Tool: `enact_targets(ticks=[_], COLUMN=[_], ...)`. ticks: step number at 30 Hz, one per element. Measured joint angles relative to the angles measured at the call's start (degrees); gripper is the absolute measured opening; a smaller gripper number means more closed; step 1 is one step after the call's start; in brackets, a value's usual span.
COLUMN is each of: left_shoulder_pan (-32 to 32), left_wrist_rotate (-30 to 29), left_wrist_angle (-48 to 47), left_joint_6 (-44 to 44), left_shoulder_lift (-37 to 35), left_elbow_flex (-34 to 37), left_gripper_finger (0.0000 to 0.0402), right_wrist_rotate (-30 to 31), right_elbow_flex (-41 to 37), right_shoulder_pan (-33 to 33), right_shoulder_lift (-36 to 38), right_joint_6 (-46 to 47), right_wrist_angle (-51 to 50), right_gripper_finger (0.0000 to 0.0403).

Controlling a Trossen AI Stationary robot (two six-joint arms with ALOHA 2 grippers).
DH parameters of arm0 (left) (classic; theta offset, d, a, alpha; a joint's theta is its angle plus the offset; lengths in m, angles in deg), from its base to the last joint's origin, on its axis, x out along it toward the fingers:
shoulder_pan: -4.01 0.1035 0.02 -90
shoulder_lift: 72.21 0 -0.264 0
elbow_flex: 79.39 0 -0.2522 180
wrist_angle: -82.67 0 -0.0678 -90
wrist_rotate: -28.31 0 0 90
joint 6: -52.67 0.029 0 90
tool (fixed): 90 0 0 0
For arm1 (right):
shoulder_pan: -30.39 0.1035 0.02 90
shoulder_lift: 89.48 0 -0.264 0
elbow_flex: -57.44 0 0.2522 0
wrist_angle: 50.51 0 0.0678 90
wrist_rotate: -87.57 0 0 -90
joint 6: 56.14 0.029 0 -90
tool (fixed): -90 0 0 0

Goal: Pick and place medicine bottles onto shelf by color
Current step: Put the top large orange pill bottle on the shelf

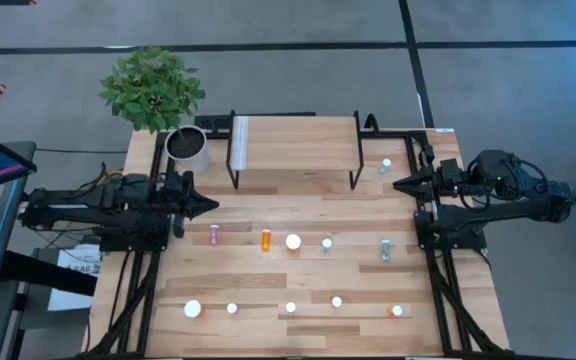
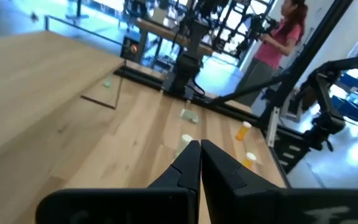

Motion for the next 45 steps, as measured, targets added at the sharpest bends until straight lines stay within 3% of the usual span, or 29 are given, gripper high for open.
enact_targets(ticks=[12,18,25,36,45], left_shoulder_pan=[-5.1,-6.6,-7.5,-7.5,-7.9], left_wrist_rotate=[-4.1,-9.1,-10.0,-10.4,-4.9], left_wrist_angle=[-2.4,-12.5,-19.7,-20.6,-20.0], left_joint_6=[-4.9,-12.7,-15.5,-20.6,-21.7], left_shoulder_lift=[14.8,21.1,28.7,36.2,40.6], left_elbow_flex=[-10.9,-18.8,-26.0,-27.5,-27.5], left_gripper_finger=[0.0,0.0,0.0,0.0,0.0], right_wrist_rotate=[0.0,0.0,0.0,0.0,0.0], right_elbow_flex=[0.0,0.0,0.0,0.0,0.0], right_shoulder_pan=[0.0,0.0,0.0,0.0,0.0], right_shoulder_lift=[0.0,0.0,0.0,0.0,0.0], right_joint_6=[0.0,0.0,0.0,0.0,0.0], right_wrist_angle=[0.0,0.0,0.0,0.0,-0.1], right_gripper_finger=[0.0056,0.0056,0.0056,0.0056,0.0056])
